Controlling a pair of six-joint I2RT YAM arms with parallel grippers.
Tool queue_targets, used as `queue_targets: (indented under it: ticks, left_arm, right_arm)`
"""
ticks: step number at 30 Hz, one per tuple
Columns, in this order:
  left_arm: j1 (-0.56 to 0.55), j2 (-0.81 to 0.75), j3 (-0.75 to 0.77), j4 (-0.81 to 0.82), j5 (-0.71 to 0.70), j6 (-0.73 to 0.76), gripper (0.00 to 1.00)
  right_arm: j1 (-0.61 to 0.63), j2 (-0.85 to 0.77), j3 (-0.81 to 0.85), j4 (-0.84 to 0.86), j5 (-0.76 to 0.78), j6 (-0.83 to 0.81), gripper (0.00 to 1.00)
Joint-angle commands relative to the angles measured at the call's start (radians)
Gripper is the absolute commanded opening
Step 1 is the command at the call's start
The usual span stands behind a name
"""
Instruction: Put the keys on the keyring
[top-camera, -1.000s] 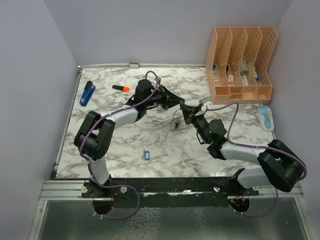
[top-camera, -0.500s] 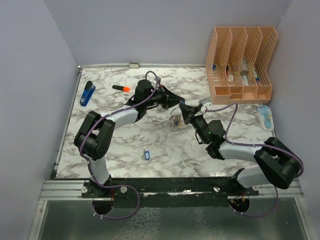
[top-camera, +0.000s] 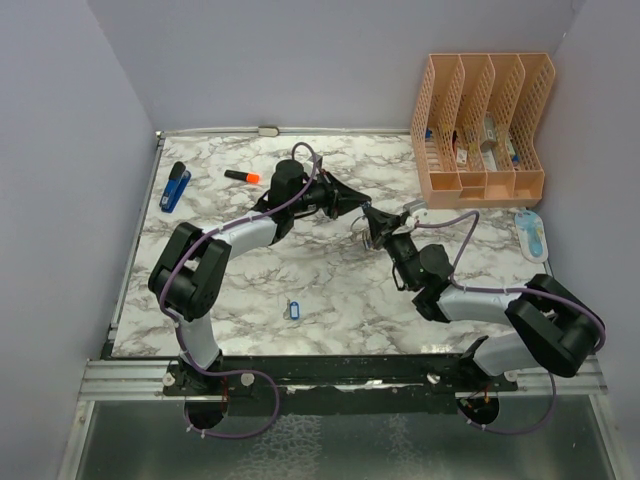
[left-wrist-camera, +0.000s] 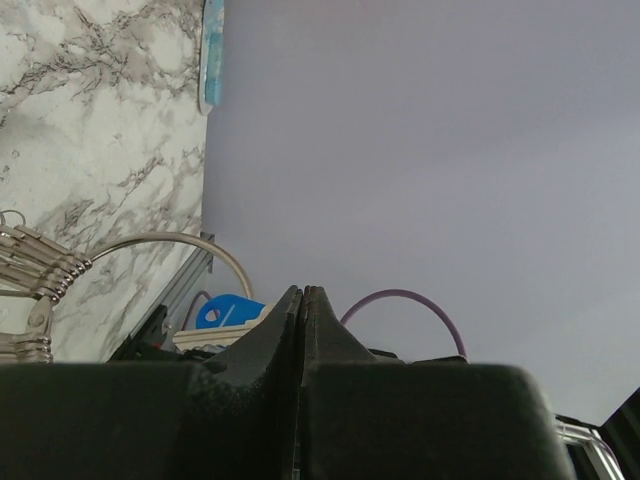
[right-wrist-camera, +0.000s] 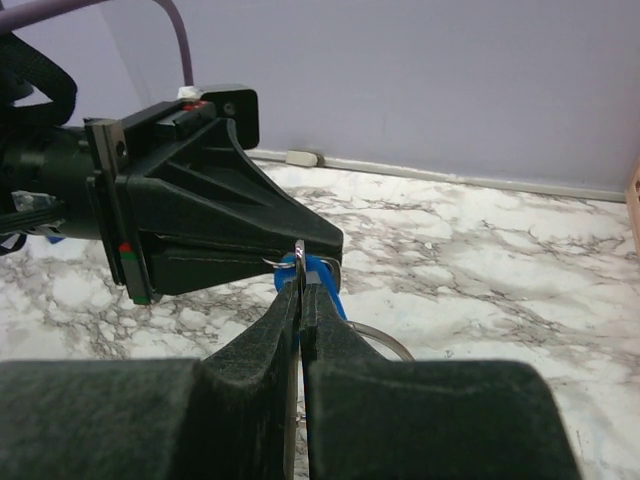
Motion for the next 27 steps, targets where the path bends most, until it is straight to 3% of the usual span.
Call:
queue_targets:
  ticks: [1,11,22,27]
  left_arm:
    - [-0.012,-0.052,0.002,0.07,0.06,-0.023,0.0]
    - [-0.014,-0.047,0.0,0.075,0.053,-0.015,0.0]
    - [-0.003,-0.028,0.015,0.012,0.032,0.054,0.0]
    - [-0.002,-0.024,0.017,0.012,0.029,0.056,0.0]
  right_arm:
    - [-0.003,0.007,-0.011,-0.012,0.056,-0.033,0.01]
    - [-0.003,0.014,0.001,-0.009,0.027,-0.036,0.01]
    - [-0.003,-0.239,-0.036,-0.191,0.042,-0.064,0.01]
    - [-0.003,-0.268,-0.007,-0.239,0.0,-0.06,0.01]
